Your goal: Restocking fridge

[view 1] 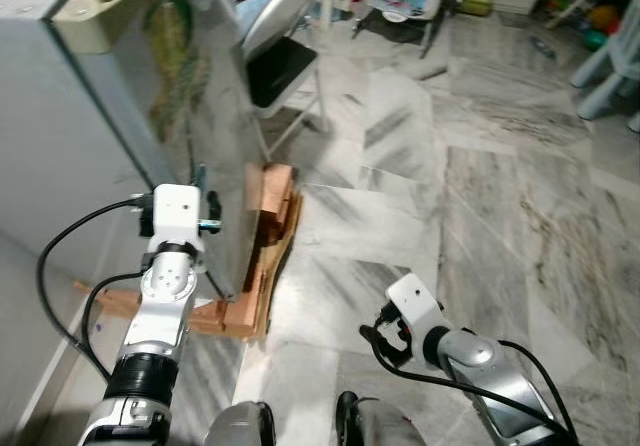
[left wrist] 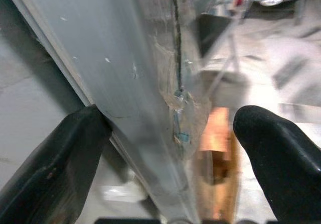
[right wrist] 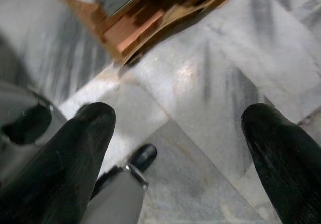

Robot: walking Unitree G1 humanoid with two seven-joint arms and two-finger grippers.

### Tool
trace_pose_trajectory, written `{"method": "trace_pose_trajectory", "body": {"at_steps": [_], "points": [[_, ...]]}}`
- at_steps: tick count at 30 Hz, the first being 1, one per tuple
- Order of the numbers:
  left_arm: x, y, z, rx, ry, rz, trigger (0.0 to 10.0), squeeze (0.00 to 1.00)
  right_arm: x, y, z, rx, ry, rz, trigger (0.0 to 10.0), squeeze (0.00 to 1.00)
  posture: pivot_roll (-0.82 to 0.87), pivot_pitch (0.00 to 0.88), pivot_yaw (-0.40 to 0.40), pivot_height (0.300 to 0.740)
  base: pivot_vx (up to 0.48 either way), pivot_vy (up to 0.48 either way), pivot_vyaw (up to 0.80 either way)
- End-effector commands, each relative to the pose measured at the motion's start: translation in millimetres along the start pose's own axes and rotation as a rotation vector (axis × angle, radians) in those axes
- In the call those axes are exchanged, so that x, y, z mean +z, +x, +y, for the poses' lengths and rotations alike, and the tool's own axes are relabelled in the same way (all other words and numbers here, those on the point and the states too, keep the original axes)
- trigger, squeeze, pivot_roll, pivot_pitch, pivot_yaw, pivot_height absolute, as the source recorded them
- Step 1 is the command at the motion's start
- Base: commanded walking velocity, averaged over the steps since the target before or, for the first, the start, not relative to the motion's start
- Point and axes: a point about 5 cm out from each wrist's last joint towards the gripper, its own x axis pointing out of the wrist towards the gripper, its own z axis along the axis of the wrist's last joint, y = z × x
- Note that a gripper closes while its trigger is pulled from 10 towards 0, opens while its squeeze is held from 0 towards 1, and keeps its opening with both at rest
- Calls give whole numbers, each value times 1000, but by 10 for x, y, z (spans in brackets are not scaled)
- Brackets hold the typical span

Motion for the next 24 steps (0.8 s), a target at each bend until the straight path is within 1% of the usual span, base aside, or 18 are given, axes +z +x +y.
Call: {"method": "trace_pose_trajectory", "body": {"at_steps": [1,3,4,5,6,7,8,9,10,11,13,14,15,16,17,18,21,24], "points": [[933,-25,-971,-450,106,-381,10000,0,11,16,19,20,7,0,10000,0,-22,156,-41,740,0,0,0],[1158,-212,-1411,-632,88,-469,10000,0,6,40,17,12,-4,1,10000,0,-20,151,-40,740,0,0,0],[1158,-212,-1411,-632,88,-469,10000,0,6,40,17,12,-4,1,10000,0,-20,151,-40,740,0,0,0],[1313,-399,-1731,-769,55,-527,10000,0,7,59,22,5,-18,-3,10000,0,-28,143,-39,740,0,0,0],[1313,-399,-1731,-769,55,-527,10000,0,7,59,22,5,-18,-3,10000,0,-28,143,-39,740,0,0,0],[1368,-478,-1849,-824,34,-546,10000,0,14,67,30,5,-25,-6,10000,0,-36,142,-38,740,0,0,0],[1392,-520,-1918,-857,15,-549,10000,0,20,71,37,6,-30,-8,10000,0,-43,141,-35,740,0,0,0],[1387,-519,-1933,-863,10,-547,10000,0,26,75,40,6,-32,-8,10000,0,-47,142,-34,740,0,0,0],[1351,-481,-1900,-846,13,-536,10000,0,28,78,41,7,-32,-8,10000,0,-48,143,-31,740,0,0,0],[1351,-481,-1900,-846,13,-536,10000,0,28,78,41,7,-32,-8,10000,0,-48,143,-31,740,0,0,0],[1261,-373,-1782,-791,12,-498,10000,0,27,87,32,7,-31,-6,10000,0,-45,155,-26,740,0,0,0],[1129,-268,-1590,-725,-22,-431,10000,0,33,102,26,6,-24,-12,10000,0,-45,155,-26,740,0,0,0],[1063,-237,-1499,-696,-26,-409,10000,0,35,107,27,7,-21,-16,10000,0,-34,152,-24,740,0,0,0],[1063,-237,-1499,-696,-26,-409,10000,0,35,107,27,7,-21,-16,10000,0,-34,152,-24,740,0,0,0],[974,-214,-1383,-662,-27,-378,10000,0,40,113,34,8,-21,-27,10000,0,-31,154,-23,740,0,0,0],[922,-208,-1313,-638,-27,-365,10000,0,46,115,43,9,-25,-35,10000,0,-29,153,-23,740,0,0,0],[808,-214,-1180,-608,-12,-343,10000,0,75,112,48,-5,-27,-70,10000,0,-29,154,-24,740,0,0,0],[681,-211,-1050,-557,-34,-300,10000,0,129,95,38,-23,-17,-116,10000,0,-30,156,-27,740,0,-368,0]]}}
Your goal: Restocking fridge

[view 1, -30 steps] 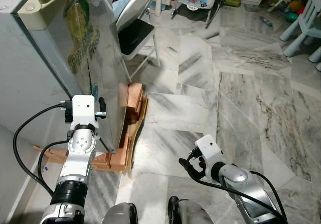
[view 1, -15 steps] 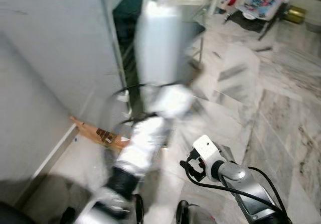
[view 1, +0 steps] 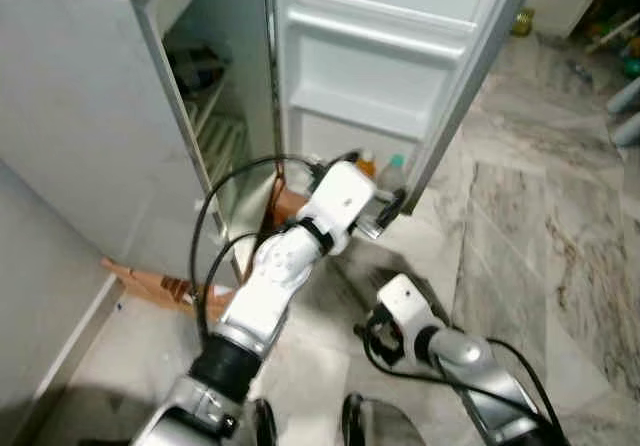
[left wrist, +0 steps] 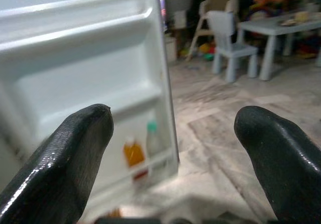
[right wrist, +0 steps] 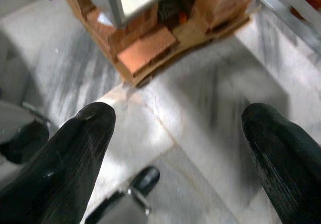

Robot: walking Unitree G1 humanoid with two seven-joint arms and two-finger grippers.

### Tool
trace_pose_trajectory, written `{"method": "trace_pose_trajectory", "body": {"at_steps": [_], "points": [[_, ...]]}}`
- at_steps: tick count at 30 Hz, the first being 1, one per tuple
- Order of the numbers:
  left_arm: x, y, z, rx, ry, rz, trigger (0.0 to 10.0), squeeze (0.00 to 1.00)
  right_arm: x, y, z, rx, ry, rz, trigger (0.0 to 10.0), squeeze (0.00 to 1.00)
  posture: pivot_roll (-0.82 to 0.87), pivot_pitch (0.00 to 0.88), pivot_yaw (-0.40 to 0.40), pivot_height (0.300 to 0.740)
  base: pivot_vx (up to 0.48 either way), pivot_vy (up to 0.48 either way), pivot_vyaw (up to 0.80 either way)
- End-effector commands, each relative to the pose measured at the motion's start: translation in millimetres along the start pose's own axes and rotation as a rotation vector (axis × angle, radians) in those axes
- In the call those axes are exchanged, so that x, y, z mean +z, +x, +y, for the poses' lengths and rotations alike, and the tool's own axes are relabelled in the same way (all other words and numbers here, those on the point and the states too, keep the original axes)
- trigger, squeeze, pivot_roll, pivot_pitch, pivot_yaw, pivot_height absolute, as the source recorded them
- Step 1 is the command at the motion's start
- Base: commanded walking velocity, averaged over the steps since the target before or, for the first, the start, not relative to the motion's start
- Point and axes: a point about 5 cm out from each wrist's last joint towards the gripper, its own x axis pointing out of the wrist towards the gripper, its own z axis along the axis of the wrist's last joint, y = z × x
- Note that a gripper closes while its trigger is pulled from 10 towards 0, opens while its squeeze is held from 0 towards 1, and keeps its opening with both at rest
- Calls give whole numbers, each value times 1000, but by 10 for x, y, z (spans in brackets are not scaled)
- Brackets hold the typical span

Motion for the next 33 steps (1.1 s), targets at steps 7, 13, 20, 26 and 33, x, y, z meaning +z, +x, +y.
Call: {"method": "trace_pose_trajectory", "body": {"at_steps": [7,13,20,26,33], "points": [[-128,-207,171,127,-39,49,10000,0,63,-21,-44,-59,41,-66,10000,0,-37,155,-18,740,0,-327,0],[-133,-225,188,136,-26,55,10000,0,78,-9,-33,-59,40,-78,10000,0,-38,150,-17,740,178,-342,0],[-161,-244,224,153,-30,74,10000,0,275,6,-51,-96,59,-193,10000,0,-37,149,-9,740,337,-325,0],[-196,-294,275,171,-24,94,10000,0,268,26,-18,-90,42,-187,10000,0,-24,146,-9,740,387,-280,0],[-229,-323,322,203,-4,124,10000,0,305,51,-24,-97,39,-200,10000,0,-18,145,-11,740,410,-153,0]]}}
